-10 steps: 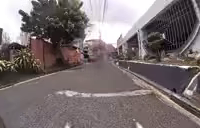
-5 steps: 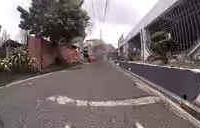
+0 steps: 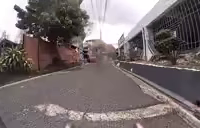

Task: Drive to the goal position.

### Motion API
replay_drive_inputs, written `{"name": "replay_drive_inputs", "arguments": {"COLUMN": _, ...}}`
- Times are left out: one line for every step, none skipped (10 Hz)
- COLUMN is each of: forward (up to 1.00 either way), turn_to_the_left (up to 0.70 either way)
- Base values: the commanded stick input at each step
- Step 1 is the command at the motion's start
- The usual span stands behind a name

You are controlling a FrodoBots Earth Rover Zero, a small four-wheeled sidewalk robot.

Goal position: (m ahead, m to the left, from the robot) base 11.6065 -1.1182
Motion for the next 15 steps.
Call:
{"name": "replay_drive_inputs", "arguments": {"forward": 0.7, "turn_to_the_left": -0.12}}
{"name": "replay_drive_inputs", "arguments": {"forward": 0.7, "turn_to_the_left": -0.06}}
{"name": "replay_drive_inputs", "arguments": {"forward": 0.7, "turn_to_the_left": 0.0}}
{"name": "replay_drive_inputs", "arguments": {"forward": 0.7, "turn_to_the_left": 0.0}}
{"name": "replay_drive_inputs", "arguments": {"forward": 0.7, "turn_to_the_left": 0.0}}
{"name": "replay_drive_inputs", "arguments": {"forward": 0.7, "turn_to_the_left": 0.0}}
{"name": "replay_drive_inputs", "arguments": {"forward": 0.7, "turn_to_the_left": 0.0}}
{"name": "replay_drive_inputs", "arguments": {"forward": 0.7, "turn_to_the_left": 0.01}}
{"name": "replay_drive_inputs", "arguments": {"forward": 0.7, "turn_to_the_left": 0.02}}
{"name": "replay_drive_inputs", "arguments": {"forward": 0.7, "turn_to_the_left": 0.1}}
{"name": "replay_drive_inputs", "arguments": {"forward": 0.7, "turn_to_the_left": 0.14}}
{"name": "replay_drive_inputs", "arguments": {"forward": 0.7, "turn_to_the_left": 0.12}}
{"name": "replay_drive_inputs", "arguments": {"forward": 0.7, "turn_to_the_left": 0.05}}
{"name": "replay_drive_inputs", "arguments": {"forward": 0.7, "turn_to_the_left": 0.01}}
{"name": "replay_drive_inputs", "arguments": {"forward": 0.7, "turn_to_the_left": 0.01}}
